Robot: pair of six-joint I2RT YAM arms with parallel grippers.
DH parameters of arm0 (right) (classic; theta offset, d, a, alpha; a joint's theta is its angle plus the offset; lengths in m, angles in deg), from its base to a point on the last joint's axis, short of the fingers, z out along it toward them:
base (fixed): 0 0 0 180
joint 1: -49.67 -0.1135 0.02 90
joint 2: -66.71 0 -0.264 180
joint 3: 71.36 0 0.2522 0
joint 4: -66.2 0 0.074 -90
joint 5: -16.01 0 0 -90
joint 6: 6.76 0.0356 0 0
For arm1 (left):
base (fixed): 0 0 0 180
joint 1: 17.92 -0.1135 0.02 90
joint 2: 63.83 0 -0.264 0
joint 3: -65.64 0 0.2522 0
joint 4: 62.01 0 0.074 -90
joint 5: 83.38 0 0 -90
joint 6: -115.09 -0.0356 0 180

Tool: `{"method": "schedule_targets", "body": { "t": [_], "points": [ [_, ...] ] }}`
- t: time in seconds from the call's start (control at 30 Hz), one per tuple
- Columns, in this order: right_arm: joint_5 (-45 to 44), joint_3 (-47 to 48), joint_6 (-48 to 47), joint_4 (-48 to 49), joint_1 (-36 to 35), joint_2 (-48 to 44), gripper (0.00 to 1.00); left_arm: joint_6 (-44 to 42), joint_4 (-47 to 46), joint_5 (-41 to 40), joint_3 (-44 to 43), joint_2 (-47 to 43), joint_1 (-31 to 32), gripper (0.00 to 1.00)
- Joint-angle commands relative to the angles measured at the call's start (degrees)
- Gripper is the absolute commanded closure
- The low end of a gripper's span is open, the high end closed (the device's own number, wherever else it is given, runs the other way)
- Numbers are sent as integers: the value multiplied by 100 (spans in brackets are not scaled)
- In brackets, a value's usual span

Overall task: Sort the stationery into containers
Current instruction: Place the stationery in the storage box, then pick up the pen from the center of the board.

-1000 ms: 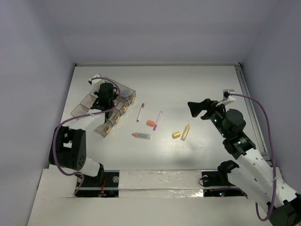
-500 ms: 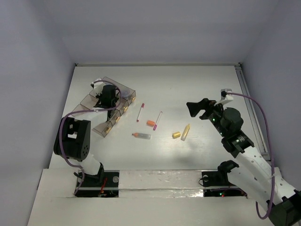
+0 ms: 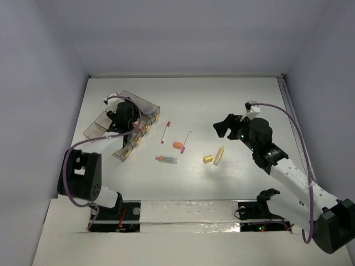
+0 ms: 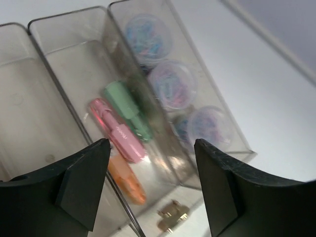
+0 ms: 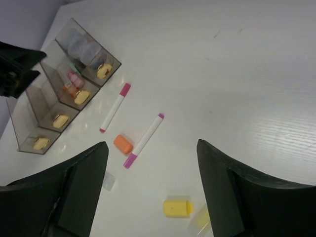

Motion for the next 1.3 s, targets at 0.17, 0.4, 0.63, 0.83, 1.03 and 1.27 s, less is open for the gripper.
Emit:
{"method": "schedule_targets", "body": {
  "t": [0.17,0.4,0.63,0.83,1.03,1.27],
  "points": [
    [198,777,-338,-174,-552,1021,29,221,352,1634,145,-2949,179,32],
    [-742,1656,-365,-693,-1219,2699,28,-584,2004,2672,-205,-4729,250,27],
    [-1523,2482,-101,-939,-1529,4325,28,-1641,3298,3324,-365,-5766,250,27],
    [-1710,2878,153,-1133,-1581,4976,30,-1826,3369,3140,109,-6488,250,25],
    [-1718,3247,356,-1273,-1696,5460,30,-1914,3202,3324,374,-6541,311,25],
    [-1911,3546,382,-1589,-1748,5785,37,-1879,3254,3157,374,-6672,434,25]
  ]
}}
